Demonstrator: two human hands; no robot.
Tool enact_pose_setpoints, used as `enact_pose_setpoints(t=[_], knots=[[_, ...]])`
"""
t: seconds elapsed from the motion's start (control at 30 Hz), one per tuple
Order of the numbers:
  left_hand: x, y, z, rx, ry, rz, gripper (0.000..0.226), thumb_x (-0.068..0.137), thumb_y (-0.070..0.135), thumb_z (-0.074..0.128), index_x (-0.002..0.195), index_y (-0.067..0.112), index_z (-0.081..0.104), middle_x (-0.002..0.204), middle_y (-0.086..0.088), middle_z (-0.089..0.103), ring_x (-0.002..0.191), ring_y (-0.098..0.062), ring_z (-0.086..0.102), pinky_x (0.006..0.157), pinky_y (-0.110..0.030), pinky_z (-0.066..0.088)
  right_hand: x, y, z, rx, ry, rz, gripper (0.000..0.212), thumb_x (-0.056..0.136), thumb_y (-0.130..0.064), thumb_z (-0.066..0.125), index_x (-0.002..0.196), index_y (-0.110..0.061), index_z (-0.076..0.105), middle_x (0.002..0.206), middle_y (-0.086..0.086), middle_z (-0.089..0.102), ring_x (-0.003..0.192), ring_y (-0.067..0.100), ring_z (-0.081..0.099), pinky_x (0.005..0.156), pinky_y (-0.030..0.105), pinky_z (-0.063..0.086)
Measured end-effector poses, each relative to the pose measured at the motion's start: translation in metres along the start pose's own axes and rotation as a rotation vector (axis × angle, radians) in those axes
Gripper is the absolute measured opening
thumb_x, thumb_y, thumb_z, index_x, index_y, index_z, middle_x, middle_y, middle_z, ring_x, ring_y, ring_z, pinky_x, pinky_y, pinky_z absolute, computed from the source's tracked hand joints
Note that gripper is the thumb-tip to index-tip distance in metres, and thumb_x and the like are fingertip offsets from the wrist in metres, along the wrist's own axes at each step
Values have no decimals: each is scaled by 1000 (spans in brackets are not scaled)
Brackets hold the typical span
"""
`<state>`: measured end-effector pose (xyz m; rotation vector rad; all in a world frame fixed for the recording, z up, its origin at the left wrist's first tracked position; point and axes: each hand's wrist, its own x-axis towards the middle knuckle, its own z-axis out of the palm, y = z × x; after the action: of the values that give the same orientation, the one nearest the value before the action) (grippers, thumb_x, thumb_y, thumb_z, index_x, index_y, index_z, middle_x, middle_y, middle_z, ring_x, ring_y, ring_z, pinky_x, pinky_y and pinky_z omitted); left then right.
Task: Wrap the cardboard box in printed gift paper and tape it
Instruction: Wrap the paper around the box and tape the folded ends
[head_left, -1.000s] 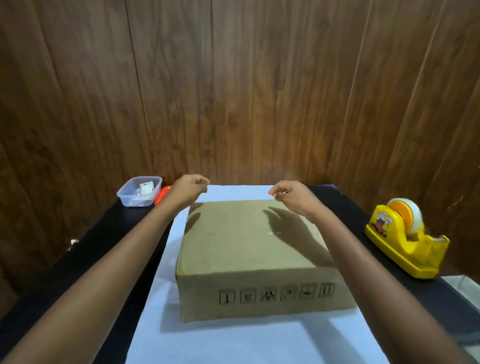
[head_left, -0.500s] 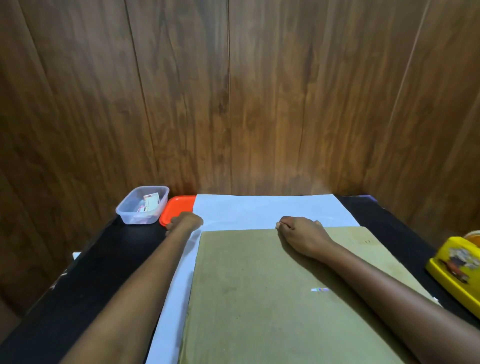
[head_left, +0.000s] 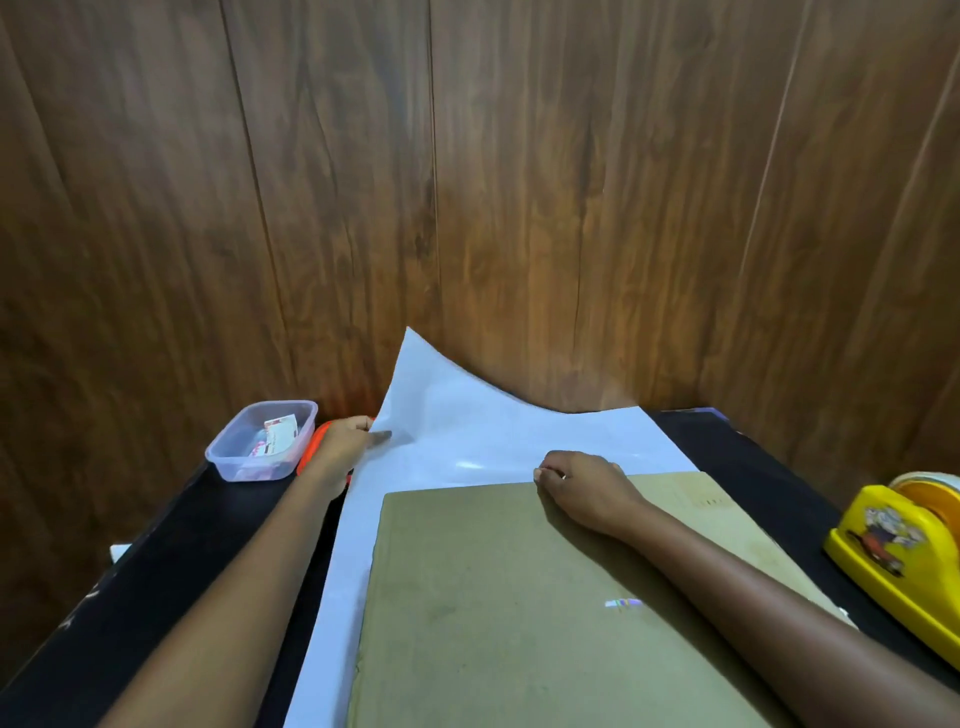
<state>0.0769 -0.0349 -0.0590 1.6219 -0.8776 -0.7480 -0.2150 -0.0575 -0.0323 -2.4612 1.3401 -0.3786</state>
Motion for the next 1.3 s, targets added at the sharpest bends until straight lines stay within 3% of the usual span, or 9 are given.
enact_pose_setpoints(t=[0.13, 0.33, 0.43, 0.6, 0.73, 0.87, 1.07, 1.17, 1.3], knots=[[-32, 13, -16, -196, -73, 141, 8, 88, 8, 60, 82, 8, 56, 73, -8, 66, 58, -17, 59, 50, -21, 46, 24, -1, -9, 123, 96, 4, 14, 93, -24, 50, 101, -15, 58, 117, 6, 58, 113, 23, 52, 91, 32, 40], [-62, 21, -31, -416, -168, 219, 14, 75, 7, 63, 85, 6, 55, 73, -2, 72, 60, -14, 67, 55, -21, 54, 70, -13, -73, -7, 408, 19, 80, 82, -15, 65, 148, -19, 19, 154, 3, 17, 141, 26, 16, 109, 44, 25], [-66, 17, -38, -471, -229, 208, 28, 71, 10, 63, 97, 5, 56, 85, -4, 73, 71, -16, 69, 64, -26, 57, 84, -13, -98, -27, 366, 29, 89, 76, -12, 71, 148, -28, 20, 152, -2, 25, 144, 21, 9, 112, 49, 13], [-82, 21, -47, -488, -243, 218, 35, 65, 14, 68, 98, 6, 59, 87, 0, 74, 76, -14, 69, 67, -23, 57, 51, -15, -151, -101, 374, -41, 14, 80, -22, 71, 93, -17, 67, 89, 5, 62, 101, 22, 52, 99, 36, 27], [-107, 25, -46, -468, 92, 376, 24, 76, 16, 72, 96, 20, 59, 82, 12, 69, 71, -2, 62, 58, -13, 49, -4, -23, -168, 32, 360, -210, 15, 79, -16, 73, 71, -13, 60, 66, 0, 55, 53, 14, 44, 53, 26, 32], [-192, 30, -18, 49, 809, 814, 34, 81, 15, 64, 111, 19, 49, 115, 18, 40, 115, -12, 43, 97, -24, 38, -47, -22, -158, -19, 450, -247, 11, 84, -19, 67, 78, -10, 65, 71, 5, 60, 58, 14, 48, 60, 31, 39], [-290, 26, 53, 880, -55, 1260, 35, 85, 51, 48, 103, 23, 56, 114, 6, 54, 110, -10, 46, 90, -27, 40, -104, -11, -138, 37, 490, -254, 10, 87, -18, 63, 80, -12, 68, 86, 8, 70, 66, 16, 55, 59, 29, 41], [-303, 2, 79, 1247, -105, 1253, 55, 74, 62, 54, 113, 24, 62, 116, 7, 62, 103, -9, 60, 79, -20, 49, -139, -4, -121, 12, 493, -294, 10, 88, -18, 62, 83, -15, 70, 93, 3, 73, 89, 25, 64, 79, 40, 49], [-300, -6, 86, 1253, -3, 1299, 53, 73, 52, 57, 114, 19, 67, 116, 6, 67, 102, -11, 66, 73, -20, 53, -169, 10, -85, -140, 593, -354, 12, 86, -20, 62, 84, -16, 73, 87, 9, 70, 81, 32, 65, 70, 37, 50]])
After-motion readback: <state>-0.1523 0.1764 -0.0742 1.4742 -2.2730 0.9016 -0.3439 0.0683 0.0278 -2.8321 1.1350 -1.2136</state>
